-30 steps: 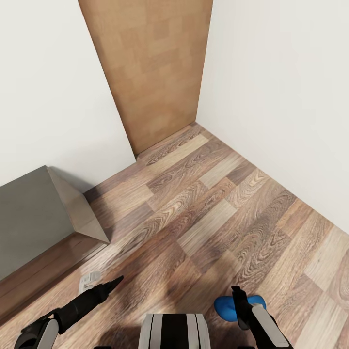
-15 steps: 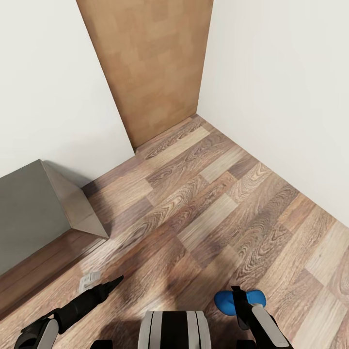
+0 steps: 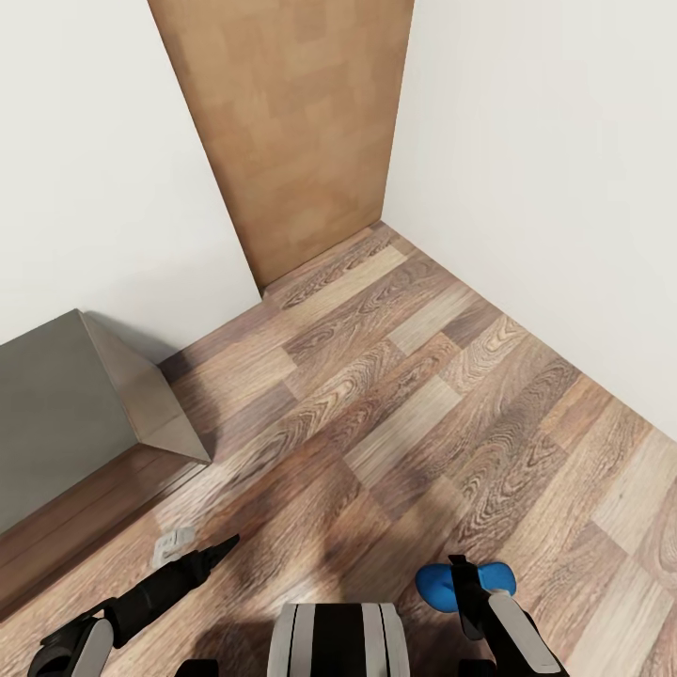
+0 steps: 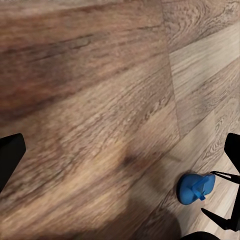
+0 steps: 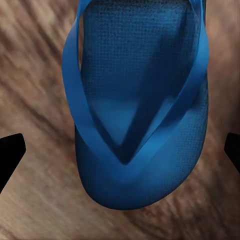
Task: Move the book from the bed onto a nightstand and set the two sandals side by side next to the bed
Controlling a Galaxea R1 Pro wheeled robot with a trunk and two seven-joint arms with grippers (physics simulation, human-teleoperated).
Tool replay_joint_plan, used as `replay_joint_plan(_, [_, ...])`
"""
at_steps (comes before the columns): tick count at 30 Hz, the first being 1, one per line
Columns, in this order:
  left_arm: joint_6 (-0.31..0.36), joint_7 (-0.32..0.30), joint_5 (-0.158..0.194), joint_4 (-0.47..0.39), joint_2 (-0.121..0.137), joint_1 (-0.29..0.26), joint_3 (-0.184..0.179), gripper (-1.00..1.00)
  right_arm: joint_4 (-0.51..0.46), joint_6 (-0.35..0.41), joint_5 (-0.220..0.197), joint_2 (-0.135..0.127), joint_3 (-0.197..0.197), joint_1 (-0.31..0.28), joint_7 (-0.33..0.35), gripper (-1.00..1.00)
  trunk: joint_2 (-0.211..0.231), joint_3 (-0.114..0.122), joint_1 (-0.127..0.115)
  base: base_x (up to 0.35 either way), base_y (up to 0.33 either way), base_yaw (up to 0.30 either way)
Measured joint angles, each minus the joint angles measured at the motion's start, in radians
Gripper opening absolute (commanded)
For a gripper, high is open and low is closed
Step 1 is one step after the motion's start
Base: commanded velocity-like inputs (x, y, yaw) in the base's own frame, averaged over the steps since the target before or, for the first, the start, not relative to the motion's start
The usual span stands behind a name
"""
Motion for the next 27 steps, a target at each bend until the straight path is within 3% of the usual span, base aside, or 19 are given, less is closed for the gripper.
replay_joint_plan(21, [0.0, 0.0, 0.0, 0.0, 0.0, 0.0, 0.0, 1.0, 0.0, 0.0, 0.0, 0.0, 0.0, 0.0, 0.0, 1.0, 0.0, 0.0, 0.0, 0.01, 0.0, 0.0])
replay_joint_plan(27, [0.0, 0.0, 0.0, 0.0, 0.0, 0.0, 0.0, 1.0, 0.0, 0.0, 0.0, 0.0, 0.0, 0.0, 0.0, 1.0, -0.001, -0.019, 0.002, 0.0, 0.0, 0.0])
